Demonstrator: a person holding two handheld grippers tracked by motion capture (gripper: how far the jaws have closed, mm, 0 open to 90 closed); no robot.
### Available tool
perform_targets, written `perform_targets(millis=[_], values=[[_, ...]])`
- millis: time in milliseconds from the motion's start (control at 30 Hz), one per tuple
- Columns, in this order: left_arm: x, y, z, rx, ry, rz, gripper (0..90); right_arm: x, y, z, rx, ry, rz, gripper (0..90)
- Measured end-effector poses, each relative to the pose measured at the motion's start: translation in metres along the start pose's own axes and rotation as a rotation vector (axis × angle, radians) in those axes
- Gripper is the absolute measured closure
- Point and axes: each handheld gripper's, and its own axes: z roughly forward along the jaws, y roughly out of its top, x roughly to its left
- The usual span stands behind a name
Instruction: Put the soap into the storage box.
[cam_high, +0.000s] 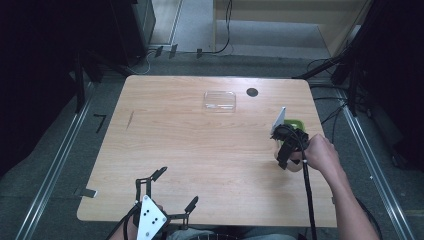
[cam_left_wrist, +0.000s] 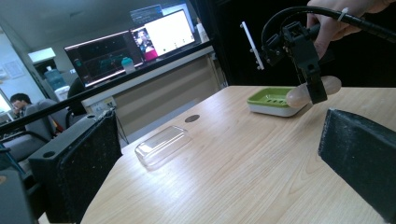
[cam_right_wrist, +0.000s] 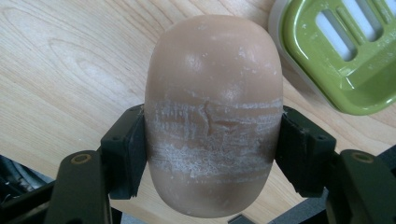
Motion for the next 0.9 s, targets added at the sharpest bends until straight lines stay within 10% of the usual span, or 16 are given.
perform_targets(millis=[900], values=[[0.0,0.0,0.001,0.001,0.002,-0.003,0.0,-0.022,-0.011,-0.018,-0.048,-0.022,0.061,33.7]])
